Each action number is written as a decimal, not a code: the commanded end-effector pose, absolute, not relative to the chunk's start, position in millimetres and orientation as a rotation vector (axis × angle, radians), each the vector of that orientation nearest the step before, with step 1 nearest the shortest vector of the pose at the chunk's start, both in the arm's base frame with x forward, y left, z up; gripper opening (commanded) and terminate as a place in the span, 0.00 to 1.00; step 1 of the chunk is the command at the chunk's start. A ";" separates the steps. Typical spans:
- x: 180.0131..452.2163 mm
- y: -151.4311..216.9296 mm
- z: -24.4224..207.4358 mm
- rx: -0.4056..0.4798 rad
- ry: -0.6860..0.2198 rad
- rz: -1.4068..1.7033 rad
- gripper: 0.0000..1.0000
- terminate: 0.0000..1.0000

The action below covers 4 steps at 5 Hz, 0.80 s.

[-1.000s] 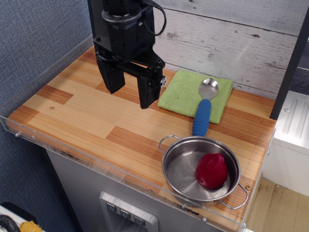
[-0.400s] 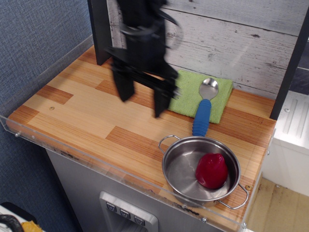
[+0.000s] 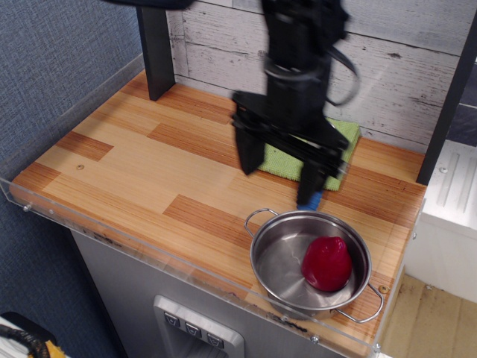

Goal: Move the red object to the left of the green cloth

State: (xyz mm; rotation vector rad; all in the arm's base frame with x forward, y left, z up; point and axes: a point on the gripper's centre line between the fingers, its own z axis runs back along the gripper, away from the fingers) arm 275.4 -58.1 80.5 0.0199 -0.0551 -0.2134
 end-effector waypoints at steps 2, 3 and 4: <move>262.8 -98.4 70.4 -0.050 -0.114 -0.313 1.00 0.00; 257.7 -105.7 60.8 -0.048 -0.100 -0.343 1.00 0.00; 258.4 -107.7 49.3 -0.039 -0.090 -0.371 1.00 0.00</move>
